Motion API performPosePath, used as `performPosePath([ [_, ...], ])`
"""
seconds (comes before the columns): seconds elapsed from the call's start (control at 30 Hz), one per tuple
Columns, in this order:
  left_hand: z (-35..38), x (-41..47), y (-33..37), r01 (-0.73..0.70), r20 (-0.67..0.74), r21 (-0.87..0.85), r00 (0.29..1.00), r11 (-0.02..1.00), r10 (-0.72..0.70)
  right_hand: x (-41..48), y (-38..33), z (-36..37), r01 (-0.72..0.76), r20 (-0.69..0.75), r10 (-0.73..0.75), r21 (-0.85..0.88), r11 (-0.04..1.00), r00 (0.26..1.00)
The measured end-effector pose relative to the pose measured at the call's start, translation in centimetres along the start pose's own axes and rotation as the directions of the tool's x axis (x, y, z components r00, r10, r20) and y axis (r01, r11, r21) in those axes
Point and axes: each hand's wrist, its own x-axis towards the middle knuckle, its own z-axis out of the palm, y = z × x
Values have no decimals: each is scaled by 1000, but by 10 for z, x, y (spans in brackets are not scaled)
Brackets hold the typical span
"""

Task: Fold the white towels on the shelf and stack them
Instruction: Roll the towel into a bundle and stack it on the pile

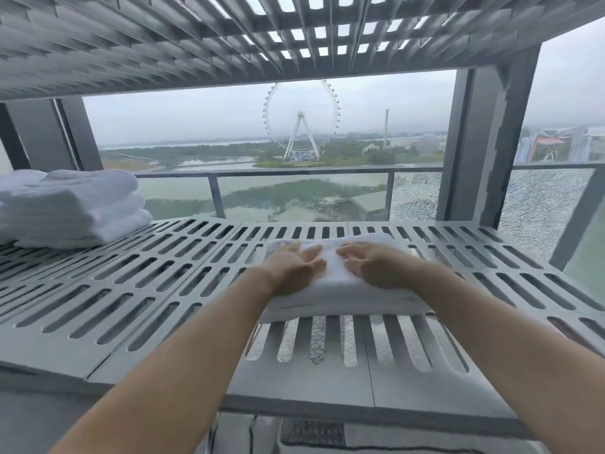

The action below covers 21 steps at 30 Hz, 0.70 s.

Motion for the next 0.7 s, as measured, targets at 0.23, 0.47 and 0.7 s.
performPosePath([
  [0.23, -10, -25, 20, -150, -72, 155, 984, 976, 163, -16, 13, -10, 137, -10, -137, 25, 990, 991],
  [0.47, 6, -56, 23, -295, -181, 368, 907, 882, 379, -45, 20, -1, 321, -32, -343, -281, 904, 939],
  [0.7, 9, -50, 34, -179, -331, 378, 890, 908, 313, -51, 3, 24, 179, -296, -305, -385, 905, 905],
])
